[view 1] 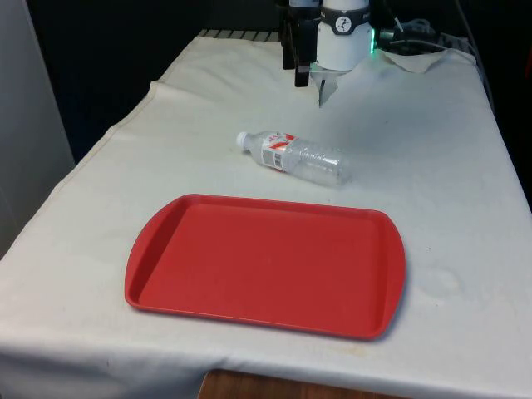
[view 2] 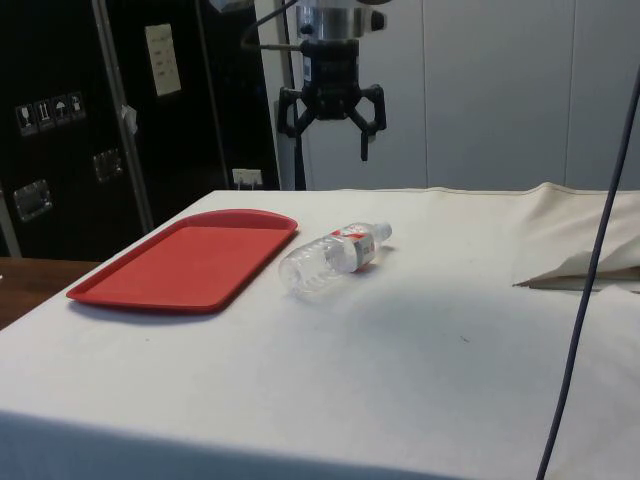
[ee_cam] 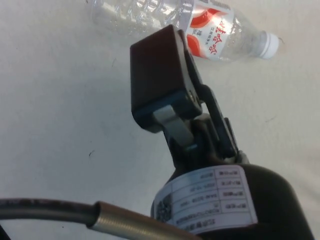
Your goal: Place the bottle upright on the tray.
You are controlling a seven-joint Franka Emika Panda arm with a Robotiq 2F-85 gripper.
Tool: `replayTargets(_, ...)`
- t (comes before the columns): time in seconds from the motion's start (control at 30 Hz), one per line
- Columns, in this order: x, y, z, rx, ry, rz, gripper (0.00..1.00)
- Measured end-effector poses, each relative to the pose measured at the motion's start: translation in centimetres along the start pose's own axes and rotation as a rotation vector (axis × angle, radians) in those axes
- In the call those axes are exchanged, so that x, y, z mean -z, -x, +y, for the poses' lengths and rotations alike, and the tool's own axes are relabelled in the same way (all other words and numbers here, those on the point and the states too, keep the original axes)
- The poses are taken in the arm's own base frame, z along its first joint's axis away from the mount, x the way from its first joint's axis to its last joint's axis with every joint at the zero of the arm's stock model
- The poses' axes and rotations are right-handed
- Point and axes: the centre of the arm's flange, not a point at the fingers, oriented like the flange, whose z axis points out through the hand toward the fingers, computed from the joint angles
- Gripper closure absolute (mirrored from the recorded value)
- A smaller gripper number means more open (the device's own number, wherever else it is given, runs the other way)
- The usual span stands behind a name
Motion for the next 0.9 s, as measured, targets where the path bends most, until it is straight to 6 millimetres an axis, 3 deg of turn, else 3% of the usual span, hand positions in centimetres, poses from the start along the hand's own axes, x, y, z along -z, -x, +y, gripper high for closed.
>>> replayTargets(0.47,-0.1,0.0,0.0,-0.066,0.003,-0.001,0.00)
replayTargets(0.9,-1.5,-0.2,0.3,-0.146,0.029,-0.009,0.00)
